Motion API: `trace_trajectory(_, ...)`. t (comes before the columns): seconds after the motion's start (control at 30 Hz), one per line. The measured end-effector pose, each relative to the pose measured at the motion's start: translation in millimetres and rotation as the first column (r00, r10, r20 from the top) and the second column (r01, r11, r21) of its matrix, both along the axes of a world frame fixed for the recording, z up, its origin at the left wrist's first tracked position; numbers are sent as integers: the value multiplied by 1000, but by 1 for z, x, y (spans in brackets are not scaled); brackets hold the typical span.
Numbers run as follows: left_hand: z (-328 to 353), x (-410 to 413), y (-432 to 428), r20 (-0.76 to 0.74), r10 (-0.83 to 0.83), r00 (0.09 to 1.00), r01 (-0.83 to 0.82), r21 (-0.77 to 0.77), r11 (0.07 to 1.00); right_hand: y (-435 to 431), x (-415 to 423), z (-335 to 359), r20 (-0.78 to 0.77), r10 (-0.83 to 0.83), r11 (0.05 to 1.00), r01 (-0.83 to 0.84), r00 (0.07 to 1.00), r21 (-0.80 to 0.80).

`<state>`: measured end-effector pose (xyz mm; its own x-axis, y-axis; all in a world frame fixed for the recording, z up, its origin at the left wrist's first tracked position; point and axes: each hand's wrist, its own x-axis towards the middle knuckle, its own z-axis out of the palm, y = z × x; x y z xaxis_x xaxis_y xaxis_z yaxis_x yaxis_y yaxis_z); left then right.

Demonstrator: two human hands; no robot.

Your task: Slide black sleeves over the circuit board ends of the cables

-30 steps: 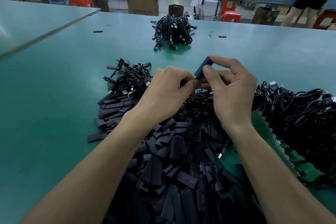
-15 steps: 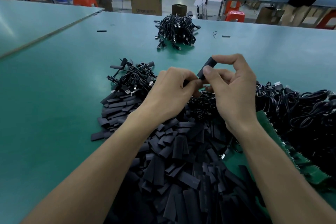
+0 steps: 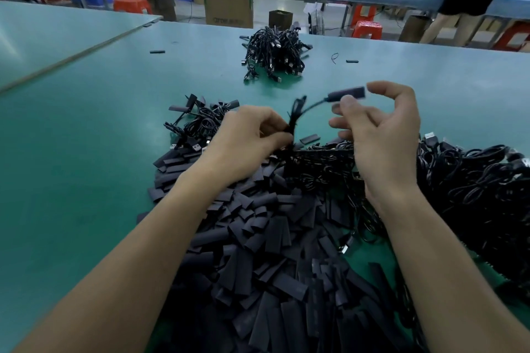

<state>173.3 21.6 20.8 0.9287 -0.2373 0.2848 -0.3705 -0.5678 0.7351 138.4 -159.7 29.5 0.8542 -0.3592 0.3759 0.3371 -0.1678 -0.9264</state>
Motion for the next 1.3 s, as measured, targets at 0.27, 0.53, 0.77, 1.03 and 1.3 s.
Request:
trace_trajectory(0.27, -10, 38, 28, -72, 495, 866, -485, -367, 794, 8, -4, -8, -224, -5, 485, -193, 975, -853)
trace_trajectory(0.53, -25, 66, 50, -261, 550, 793, -588, -96, 803, 0, -2, -5, -195, -135, 523, -97, 972, -847)
trace_trajectory(0.77, -12, 18, 14, 37, 223, 974, -203, -286, 936, -7, 5, -9, -245, -108, 597, -134, 964, -791)
trace_trajectory(1.03, -18, 6, -7, -85, -174, 981, 139, -323, 936, -11, 5, -7, -263, -45, 580, -189, 964, -792)
trace_trajectory(1.3, -16, 4, -5, -101, -298, 949, 237, -394, 888, -8, 3, -2, -186, 117, 639, -217, 976, -738)
